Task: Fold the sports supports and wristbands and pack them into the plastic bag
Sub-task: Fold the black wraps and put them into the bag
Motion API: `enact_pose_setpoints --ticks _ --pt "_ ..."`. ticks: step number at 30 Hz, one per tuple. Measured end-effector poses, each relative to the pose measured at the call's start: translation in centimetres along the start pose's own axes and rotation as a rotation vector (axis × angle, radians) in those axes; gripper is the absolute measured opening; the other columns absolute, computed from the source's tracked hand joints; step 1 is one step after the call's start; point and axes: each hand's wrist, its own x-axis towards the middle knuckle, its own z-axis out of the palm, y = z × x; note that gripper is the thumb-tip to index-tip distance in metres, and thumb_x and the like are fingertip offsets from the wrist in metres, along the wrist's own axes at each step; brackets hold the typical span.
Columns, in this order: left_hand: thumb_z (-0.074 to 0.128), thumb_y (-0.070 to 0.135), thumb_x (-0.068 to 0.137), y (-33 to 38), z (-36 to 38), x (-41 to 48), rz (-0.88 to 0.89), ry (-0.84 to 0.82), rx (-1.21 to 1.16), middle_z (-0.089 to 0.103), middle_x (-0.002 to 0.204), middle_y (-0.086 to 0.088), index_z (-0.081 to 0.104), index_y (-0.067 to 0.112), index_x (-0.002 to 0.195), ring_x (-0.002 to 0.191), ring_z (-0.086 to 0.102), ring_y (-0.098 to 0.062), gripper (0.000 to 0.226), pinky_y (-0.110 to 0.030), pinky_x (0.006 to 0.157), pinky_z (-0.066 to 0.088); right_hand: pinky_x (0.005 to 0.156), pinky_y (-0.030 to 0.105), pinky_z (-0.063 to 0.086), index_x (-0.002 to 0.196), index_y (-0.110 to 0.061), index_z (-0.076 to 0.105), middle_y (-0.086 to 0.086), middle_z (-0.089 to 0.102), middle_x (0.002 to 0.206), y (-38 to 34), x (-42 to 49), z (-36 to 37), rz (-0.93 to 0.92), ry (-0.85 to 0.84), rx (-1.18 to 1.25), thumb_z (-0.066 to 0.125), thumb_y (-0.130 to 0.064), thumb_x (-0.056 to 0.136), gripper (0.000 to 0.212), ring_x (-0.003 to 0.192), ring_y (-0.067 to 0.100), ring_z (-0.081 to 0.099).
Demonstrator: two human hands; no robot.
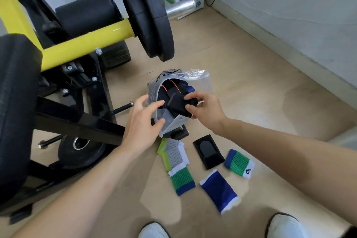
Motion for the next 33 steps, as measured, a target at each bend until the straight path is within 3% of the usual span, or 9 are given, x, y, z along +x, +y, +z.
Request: enact_pose_setpoints --ticks 6,9,12,15,19,22,25,29,33 --pt "0.069 0.005 0.090 -1.2 -0.1 1.8 0.020 0.127 -0.068 0.058 0.125 0.005 0.056 0.019 0.141 0.080 0.063 0.003 0.055 -0.017 0.079 0.046 0.076 0.041 0.061 0.102 -0.024 0.071 -0.003 0.069 0.084 1.5 5.2 5.6 0.026 0.021 -0.056 0.073 -0.008 0.086 0.023 0.064 0.016 0.072" --pt "0.064 -0.002 0.088 -1.3 -0.4 2.4 0.049 0.189 -0.108 0.058 0.121 0.005 0.057 0.016 0.138 0.075 0.061 0.007 0.054 -0.003 0.073 0.042 0.092 0.033 0.054 0.110 -0.025 0.072 0.001 0.072 0.106 1.6 7.3 8.1 -0.036 -0.038 -0.205 0.075 -0.016 0.084 0.027 0.091 0.016 0.069" --pt "0.065 -0.002 0.088 -1.3 -0.6 2.7 0.024 0.215 -0.173 0.059 0.122 0.005 0.058 0.016 0.138 0.078 0.064 0.005 0.053 -0.015 0.079 0.049 0.106 0.028 0.041 0.131 -0.022 0.064 0.005 0.061 0.133 1.2 8.8 9.5 -0.086 -0.247 -0.435 0.071 -0.015 0.087 0.045 0.122 0.023 0.056" --pt "0.065 -0.001 0.088 -1.6 -0.7 2.7 -0.001 0.210 -0.194 0.059 0.123 0.006 0.058 0.016 0.139 0.081 0.065 0.001 0.054 -0.024 0.083 0.051 0.105 0.024 0.034 0.149 -0.024 0.044 0.007 0.048 0.148 0.9 9.9 8.9 -0.062 -0.581 -0.739 0.056 -0.016 0.098 0.053 0.132 0.026 0.048" --pt "0.064 0.000 0.088 -1.4 -0.6 2.3 0.003 0.162 -0.259 0.058 0.124 0.006 0.056 0.018 0.140 0.083 0.067 0.001 0.055 -0.018 0.082 0.053 0.112 0.030 0.028 0.150 -0.033 0.038 0.007 0.036 0.156 0.3 10.7 6.9 -0.074 -0.678 -0.858 0.048 -0.023 0.102 0.050 0.139 0.028 0.040" --pt "0.065 0.003 0.088 -1.0 -0.4 2.4 0.001 0.128 -0.303 0.057 0.122 0.007 0.056 0.019 0.140 0.083 0.068 0.002 0.055 -0.006 0.077 0.050 0.109 0.027 0.035 0.146 -0.024 0.048 0.005 0.048 0.148 -0.1 9.8 5.0 -0.164 -0.628 -0.713 0.055 -0.016 0.099 0.048 0.132 0.022 0.048" --pt "0.068 0.007 0.088 -0.8 0.0 2.2 0.009 0.111 -0.296 0.057 0.122 0.007 0.056 0.022 0.139 0.082 0.068 0.004 0.055 -0.009 0.078 0.049 0.085 0.014 0.046 0.121 -0.018 0.070 -0.001 0.071 0.108 -0.1 6.5 1.9 -0.277 -0.471 -0.555 0.063 -0.013 0.092 0.031 0.090 0.006 0.064" --pt "0.068 0.011 0.088 -0.5 0.6 1.5 0.042 0.091 -0.232 0.054 0.128 0.007 0.056 0.024 0.140 0.087 0.063 0.001 0.054 -0.017 0.080 0.052 0.060 0.026 0.048 0.066 -0.023 0.065 -0.014 0.051 0.054 3.3 0.9 -2.5 -0.454 -0.258 -0.660 0.060 -0.022 0.079 0.013 0.051 0.010 0.046" --pt "0.069 0.004 0.088 0.2 1.4 0.4 0.080 0.072 -0.299 0.047 0.131 0.010 0.060 0.025 0.135 0.098 0.061 -0.012 0.053 -0.025 0.082 0.058 0.078 0.031 0.050 0.095 -0.020 0.072 -0.004 0.069 0.087 9.6 0.6 -4.8 -0.203 -0.506 -1.003 0.064 -0.031 0.087 0.015 0.082 0.020 0.063"
